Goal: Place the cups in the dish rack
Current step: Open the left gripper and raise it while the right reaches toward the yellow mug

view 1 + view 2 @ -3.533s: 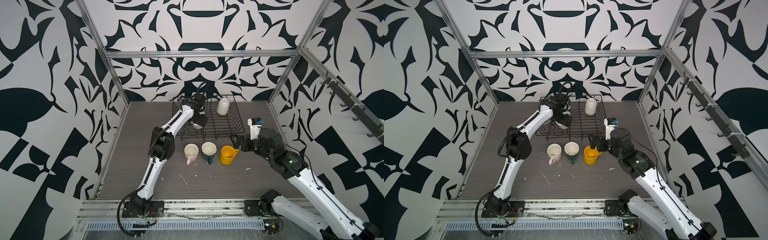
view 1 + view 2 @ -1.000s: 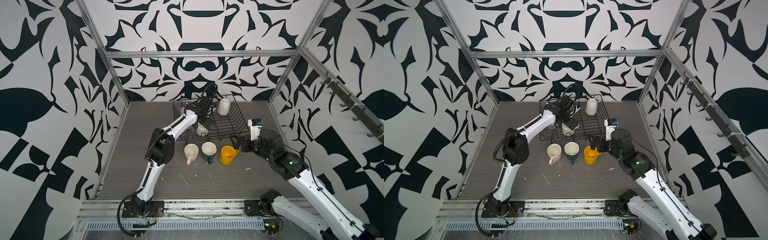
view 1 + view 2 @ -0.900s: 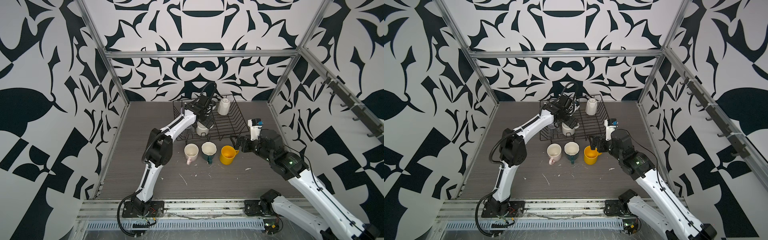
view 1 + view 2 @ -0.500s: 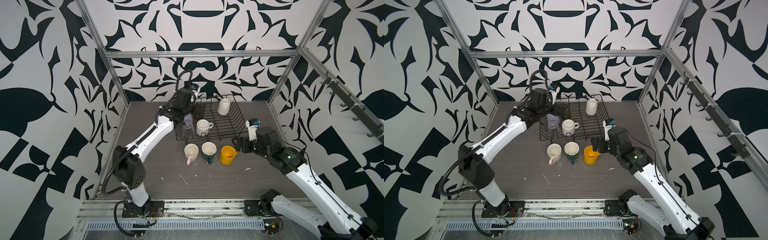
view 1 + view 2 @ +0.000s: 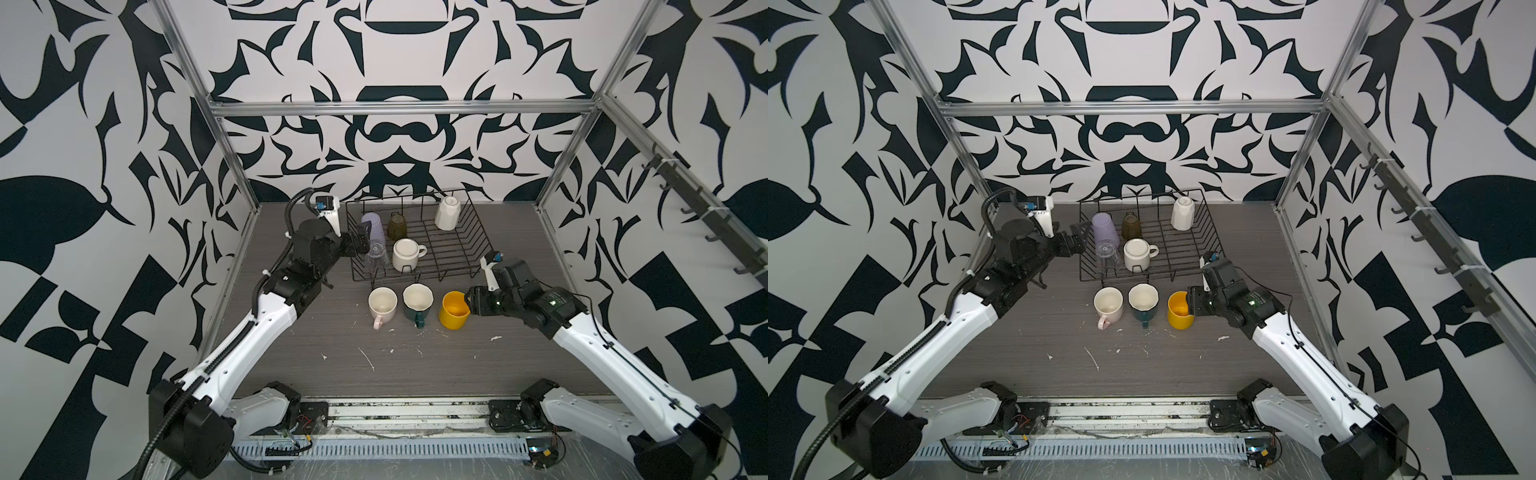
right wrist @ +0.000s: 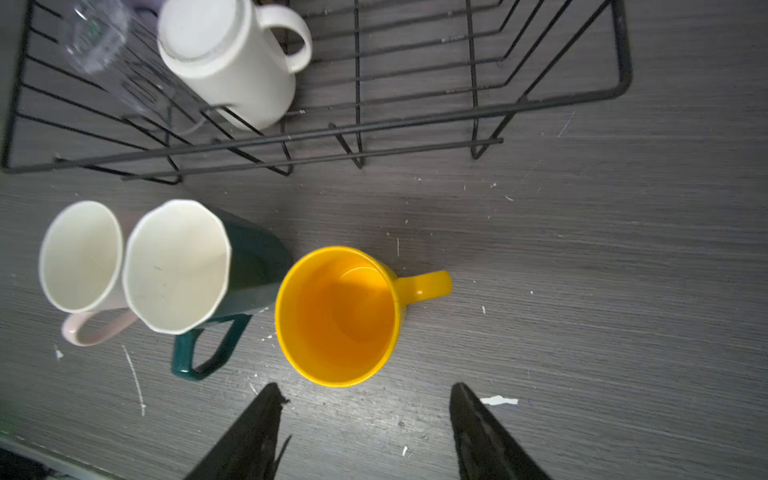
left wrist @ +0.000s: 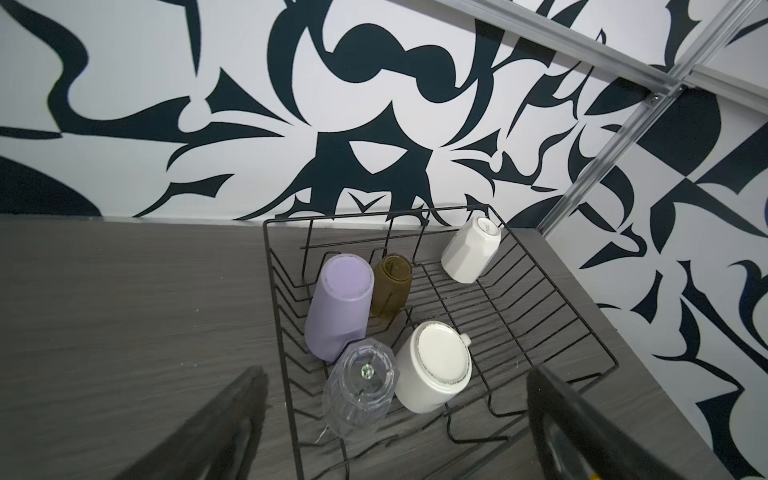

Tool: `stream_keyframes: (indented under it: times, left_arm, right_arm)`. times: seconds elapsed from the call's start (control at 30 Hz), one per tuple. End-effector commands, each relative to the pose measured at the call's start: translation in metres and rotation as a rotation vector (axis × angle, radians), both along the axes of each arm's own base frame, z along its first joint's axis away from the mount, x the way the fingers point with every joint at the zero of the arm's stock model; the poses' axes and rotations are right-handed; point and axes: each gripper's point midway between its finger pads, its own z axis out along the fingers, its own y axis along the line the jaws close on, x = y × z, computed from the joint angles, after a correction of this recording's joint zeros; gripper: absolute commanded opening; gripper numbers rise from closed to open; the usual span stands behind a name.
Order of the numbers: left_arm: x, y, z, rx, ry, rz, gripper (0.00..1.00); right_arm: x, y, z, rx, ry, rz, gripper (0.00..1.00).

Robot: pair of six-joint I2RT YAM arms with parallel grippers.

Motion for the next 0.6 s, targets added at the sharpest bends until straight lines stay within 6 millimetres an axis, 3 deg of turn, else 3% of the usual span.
stream_keyframes:
  times: [0.0,0.27,0.57]
  left_arm:
    - [-0.008,0.018,0.008,-0.076,-0.025,0.070,0.99]
    - [-0.021,0.035,0.004,-0.088,-0.025,0.106,1.00]
    - [-0.024,0.040,0.000,-0.087,-0.025,0.115,0.99]
  right_arm:
    - [0.006,0.000,-0.009,0.008,0.008,-0.037,0.60]
    - [0.013,0.010,-0.032,0.034,0.048,-0.045,0.50]
    - [0.021,0.012,-0.057,0.017,0.101,-0.080,0.39]
